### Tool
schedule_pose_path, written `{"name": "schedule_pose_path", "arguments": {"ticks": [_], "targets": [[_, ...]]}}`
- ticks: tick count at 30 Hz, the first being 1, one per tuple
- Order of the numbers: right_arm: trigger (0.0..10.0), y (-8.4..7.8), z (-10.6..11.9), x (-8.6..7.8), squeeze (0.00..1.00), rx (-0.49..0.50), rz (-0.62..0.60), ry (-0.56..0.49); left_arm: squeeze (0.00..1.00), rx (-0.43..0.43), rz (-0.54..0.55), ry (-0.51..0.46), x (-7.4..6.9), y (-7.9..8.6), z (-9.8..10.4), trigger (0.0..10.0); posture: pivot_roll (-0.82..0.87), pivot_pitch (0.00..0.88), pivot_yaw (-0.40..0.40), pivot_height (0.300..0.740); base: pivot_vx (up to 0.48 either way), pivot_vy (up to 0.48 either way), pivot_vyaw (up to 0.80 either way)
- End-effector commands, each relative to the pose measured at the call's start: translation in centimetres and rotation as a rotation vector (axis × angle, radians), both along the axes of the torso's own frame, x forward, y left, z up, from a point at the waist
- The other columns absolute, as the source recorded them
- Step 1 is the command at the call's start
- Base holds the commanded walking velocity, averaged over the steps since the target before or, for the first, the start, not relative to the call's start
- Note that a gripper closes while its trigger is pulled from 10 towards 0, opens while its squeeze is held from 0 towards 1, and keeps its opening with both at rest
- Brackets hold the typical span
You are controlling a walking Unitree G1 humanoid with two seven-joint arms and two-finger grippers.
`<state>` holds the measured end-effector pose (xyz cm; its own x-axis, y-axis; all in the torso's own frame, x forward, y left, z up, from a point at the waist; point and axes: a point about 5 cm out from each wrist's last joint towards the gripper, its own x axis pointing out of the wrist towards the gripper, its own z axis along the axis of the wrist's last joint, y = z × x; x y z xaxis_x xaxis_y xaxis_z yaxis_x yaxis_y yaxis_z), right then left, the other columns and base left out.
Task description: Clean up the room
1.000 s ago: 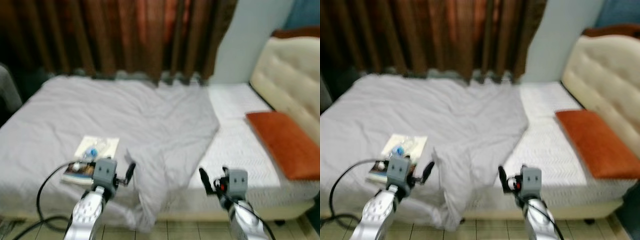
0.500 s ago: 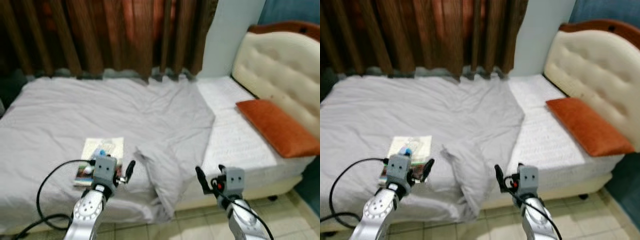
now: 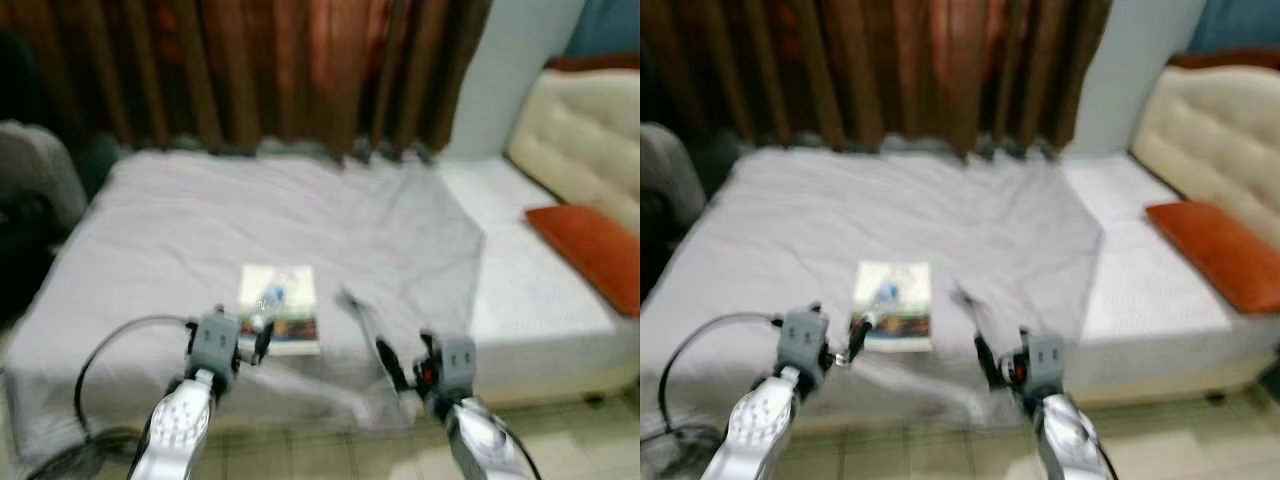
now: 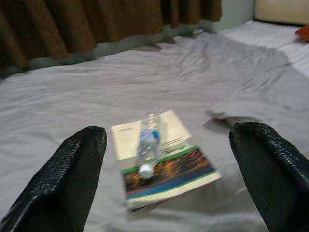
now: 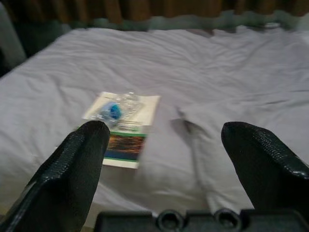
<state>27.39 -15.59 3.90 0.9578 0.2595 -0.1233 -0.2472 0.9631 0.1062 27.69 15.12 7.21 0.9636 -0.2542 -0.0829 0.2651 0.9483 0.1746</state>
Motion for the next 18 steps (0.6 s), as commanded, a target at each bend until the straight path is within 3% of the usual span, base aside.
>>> {"name": "schedule_pose_path", "arguments": {"ticks": [1,10,18], "targets": [[10.0,-1.18,-0.43,-0.24,0.0,-0.009,-0.028,0.025,0.0,0.005,-0.028,-0.013,0.38,-0.88,0.52,10.0,0.07,0.0,-0.063,0.736,0.48,0.0,0.0],[10.0,-1.38,-0.71,-0.32,0.0,-0.02,-0.029,0.04,0.0,0.016,-0.011,0.032,0.34,-0.38,-0.18,10.0,0.07,0.0,-0.059,0.736,0.477,0.0,0.0],[10.0,-1.48,-1.04,-0.55,0.0,-0.03,-0.029,0.049,0.0,0.031,-0.014,0.044,0.56,-0.33,-0.29,10.0,0.07,0.0,-0.056,0.736,0.472,0.0,-0.8]]}}
